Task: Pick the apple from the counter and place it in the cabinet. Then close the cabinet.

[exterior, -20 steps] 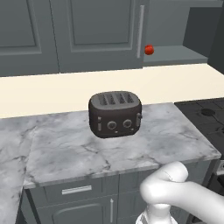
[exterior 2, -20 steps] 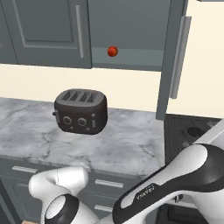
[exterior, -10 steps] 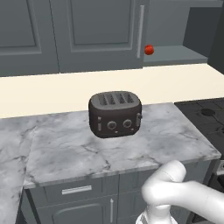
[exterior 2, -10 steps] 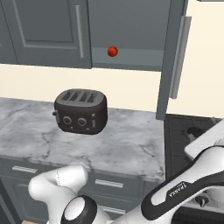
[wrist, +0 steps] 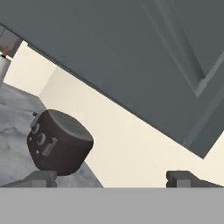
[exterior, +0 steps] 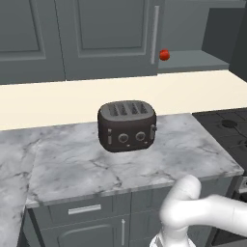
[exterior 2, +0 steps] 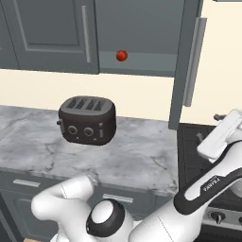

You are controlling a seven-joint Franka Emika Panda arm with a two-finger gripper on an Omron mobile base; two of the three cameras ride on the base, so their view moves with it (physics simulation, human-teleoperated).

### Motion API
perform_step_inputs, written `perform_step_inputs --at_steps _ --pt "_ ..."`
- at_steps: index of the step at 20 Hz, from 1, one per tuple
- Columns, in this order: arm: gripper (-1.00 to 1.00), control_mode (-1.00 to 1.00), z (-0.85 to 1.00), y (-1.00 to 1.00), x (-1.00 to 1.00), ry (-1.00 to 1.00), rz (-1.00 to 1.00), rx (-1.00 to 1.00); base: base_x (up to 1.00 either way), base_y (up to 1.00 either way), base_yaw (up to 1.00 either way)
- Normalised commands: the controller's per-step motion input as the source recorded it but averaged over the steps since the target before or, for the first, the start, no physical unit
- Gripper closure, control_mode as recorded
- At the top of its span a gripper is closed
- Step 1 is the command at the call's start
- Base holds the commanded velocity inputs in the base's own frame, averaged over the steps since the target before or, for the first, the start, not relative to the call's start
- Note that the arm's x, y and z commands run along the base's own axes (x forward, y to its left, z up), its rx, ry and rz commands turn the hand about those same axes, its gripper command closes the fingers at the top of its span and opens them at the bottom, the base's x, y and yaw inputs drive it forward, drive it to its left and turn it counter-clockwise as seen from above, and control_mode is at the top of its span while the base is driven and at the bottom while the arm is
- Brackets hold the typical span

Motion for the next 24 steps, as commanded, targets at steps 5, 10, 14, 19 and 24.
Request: perform_step_inputs --at_steps 5,10,14,19,24 --pt "-1.0 -1.0 0.0 0.0 0.4 -0.03 0.28 0.0 0.0 0.0 0.0" --pt "-1.0 -1.0 0.24 0.18 0.12 -0.03 0.22 0.0 0.0 0.0 0.0" --pt "-1.0 -1.0 0.59 0.37 0.0 -0.15 0.19 0.0 0.0 0.0 0.0" --pt "-1.0 -1.0 0.63 0.6 0.0 -0.18 0.14 0.0 0.0 0.0 0.0" --pt "-1.0 -1.0 0.56 0.87 0.0 -0.23 0.05 -0.01 0.0 0.0 0.0"
